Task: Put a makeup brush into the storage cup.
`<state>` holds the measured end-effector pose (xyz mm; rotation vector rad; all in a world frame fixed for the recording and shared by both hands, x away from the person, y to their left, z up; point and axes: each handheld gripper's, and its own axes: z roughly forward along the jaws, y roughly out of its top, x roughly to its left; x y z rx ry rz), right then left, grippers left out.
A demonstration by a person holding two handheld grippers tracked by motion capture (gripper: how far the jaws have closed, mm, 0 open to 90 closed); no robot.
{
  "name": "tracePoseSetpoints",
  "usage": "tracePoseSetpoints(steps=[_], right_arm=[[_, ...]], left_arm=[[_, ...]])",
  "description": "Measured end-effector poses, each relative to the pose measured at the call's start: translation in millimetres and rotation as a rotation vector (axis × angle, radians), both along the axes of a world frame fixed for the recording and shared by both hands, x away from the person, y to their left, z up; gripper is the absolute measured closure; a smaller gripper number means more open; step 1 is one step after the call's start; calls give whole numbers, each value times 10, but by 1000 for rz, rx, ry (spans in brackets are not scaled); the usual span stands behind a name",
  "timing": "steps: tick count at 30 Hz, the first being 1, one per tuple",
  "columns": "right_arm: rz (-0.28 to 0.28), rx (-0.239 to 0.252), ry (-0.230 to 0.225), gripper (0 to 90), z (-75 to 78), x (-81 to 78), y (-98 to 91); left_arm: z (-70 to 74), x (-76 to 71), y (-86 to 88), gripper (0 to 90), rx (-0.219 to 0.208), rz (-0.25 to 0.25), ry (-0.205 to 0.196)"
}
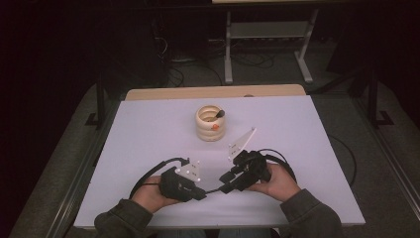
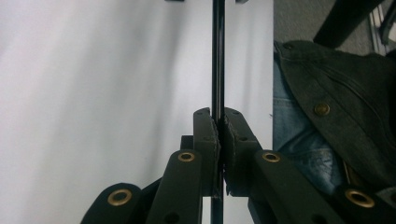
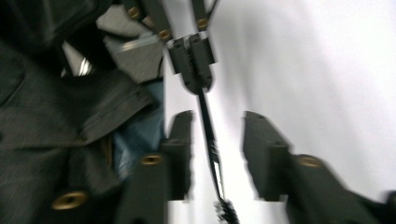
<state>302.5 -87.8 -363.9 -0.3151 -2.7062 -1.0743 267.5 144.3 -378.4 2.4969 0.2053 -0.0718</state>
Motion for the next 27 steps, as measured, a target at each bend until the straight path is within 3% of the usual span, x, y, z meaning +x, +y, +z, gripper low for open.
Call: tracePoseSetpoints(steps=[9,15,24,27], right_arm=[[-137,106,48,532,-34,47,-212],[-165,149,36,569,-59,57,-185],[-171,208,71,741,-50,107,-141],[-142,244,116,819,-62,136,-134]], left_arm=[[4,69,137,849,-90,94,1],[23,110,180,849,-151,149,-1],[-14,101,133,848,-140,140,0],[-35,94,108,848,-124,129,-9]])
